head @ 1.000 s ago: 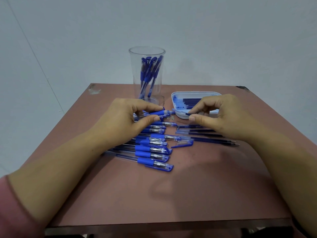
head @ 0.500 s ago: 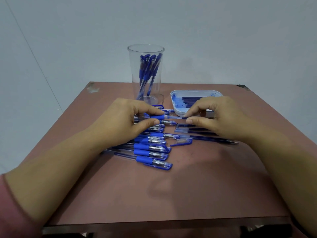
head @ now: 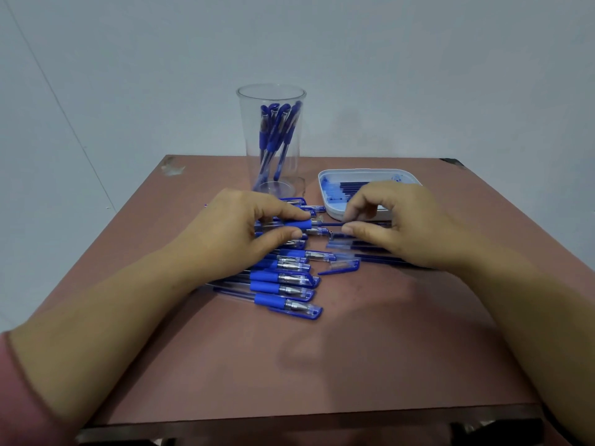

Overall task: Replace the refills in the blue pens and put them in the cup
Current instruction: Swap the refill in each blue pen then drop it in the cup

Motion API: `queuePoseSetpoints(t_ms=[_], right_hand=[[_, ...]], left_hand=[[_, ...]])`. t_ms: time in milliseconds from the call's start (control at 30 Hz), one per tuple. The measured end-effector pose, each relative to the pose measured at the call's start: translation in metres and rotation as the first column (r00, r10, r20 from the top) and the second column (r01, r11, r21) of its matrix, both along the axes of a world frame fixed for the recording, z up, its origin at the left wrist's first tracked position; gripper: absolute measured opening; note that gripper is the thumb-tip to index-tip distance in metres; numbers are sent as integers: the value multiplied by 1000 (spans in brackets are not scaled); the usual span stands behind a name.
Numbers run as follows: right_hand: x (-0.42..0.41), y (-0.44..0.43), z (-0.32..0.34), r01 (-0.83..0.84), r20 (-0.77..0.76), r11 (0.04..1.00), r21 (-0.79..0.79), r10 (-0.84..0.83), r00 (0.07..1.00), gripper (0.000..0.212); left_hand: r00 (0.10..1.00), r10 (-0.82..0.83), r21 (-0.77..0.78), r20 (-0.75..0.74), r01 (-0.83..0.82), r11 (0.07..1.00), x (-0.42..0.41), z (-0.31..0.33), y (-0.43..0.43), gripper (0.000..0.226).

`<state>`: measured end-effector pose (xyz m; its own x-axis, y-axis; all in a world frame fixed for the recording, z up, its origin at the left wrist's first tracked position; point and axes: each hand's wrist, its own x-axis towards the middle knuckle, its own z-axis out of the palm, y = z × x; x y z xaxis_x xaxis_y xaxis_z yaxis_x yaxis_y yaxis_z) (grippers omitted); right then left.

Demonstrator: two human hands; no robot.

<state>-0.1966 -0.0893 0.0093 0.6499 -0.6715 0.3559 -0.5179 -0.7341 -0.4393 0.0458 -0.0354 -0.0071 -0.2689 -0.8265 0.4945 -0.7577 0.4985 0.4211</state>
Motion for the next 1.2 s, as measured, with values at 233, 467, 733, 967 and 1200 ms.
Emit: queuePoseSetpoints(t_ms=[233,467,733,967,1200], right_hand=[[-4,1,5,14,43,1000,12,-15,999,23],[4,3,-2,13,66,998,58,-17,998,17],[6,4,-5,18,85,997,68,-24,996,15],[2,-5,-6,9,-32,1000,15,-9,999,41],[16,-14,-12,40,-257,997,-73,-58,965,24]], left_hand=[[999,6,19,-37,-5,1000,0,1,1,27],[998,0,24,-58,1,1000,0,0,1,26],[999,-3,27,-53,5,1000,1,-1,-1,28],[998,4,17,-64,-3,1000,3,0,-2,25],[998,-13,1,-69,13,1000,4,0,-2,25]])
